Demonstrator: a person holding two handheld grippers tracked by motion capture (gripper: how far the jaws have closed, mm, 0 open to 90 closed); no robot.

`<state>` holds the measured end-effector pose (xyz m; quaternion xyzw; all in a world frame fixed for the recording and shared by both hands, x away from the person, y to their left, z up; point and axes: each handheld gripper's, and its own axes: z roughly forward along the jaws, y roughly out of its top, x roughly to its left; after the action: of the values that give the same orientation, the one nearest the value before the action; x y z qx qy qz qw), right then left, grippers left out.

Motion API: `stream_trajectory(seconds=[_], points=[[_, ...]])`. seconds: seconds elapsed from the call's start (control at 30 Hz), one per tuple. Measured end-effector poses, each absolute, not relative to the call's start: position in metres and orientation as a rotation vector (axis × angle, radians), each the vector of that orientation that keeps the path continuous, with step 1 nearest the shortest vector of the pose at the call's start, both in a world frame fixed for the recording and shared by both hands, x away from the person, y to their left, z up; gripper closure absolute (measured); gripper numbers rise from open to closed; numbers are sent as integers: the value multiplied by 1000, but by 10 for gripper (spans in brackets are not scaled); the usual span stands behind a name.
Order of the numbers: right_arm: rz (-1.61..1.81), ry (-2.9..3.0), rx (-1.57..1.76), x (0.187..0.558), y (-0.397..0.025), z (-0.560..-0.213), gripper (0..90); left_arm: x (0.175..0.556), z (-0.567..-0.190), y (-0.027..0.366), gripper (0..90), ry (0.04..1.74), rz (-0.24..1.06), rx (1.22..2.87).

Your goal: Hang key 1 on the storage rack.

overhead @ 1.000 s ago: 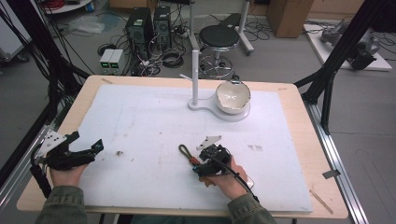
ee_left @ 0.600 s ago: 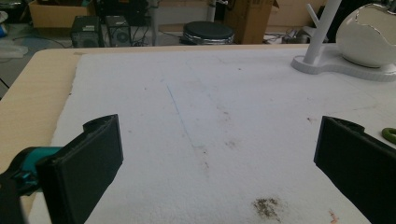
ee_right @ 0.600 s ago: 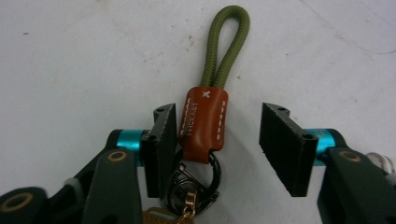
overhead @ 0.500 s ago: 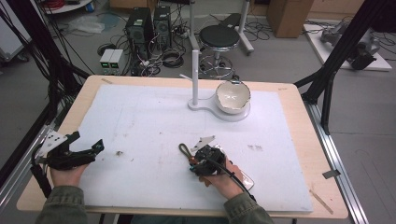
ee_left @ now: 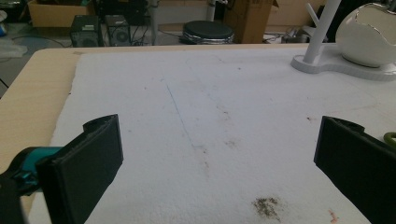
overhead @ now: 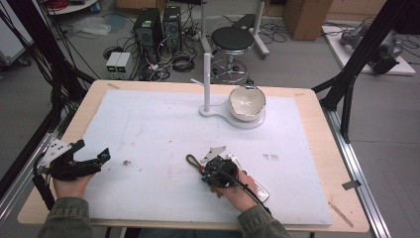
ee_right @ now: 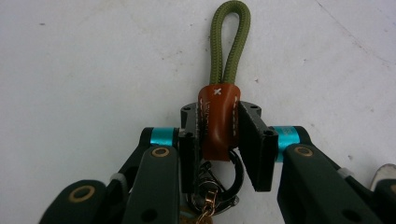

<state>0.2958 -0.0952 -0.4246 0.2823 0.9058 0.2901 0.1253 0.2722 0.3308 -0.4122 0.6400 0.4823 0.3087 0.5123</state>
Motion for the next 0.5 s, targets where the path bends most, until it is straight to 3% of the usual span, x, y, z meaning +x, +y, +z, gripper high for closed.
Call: stream_trajectory(seconds=[0.5], points=[[931,2616,884,298,-106,-413,709,272,-412,330,17,1157,738,1538]])
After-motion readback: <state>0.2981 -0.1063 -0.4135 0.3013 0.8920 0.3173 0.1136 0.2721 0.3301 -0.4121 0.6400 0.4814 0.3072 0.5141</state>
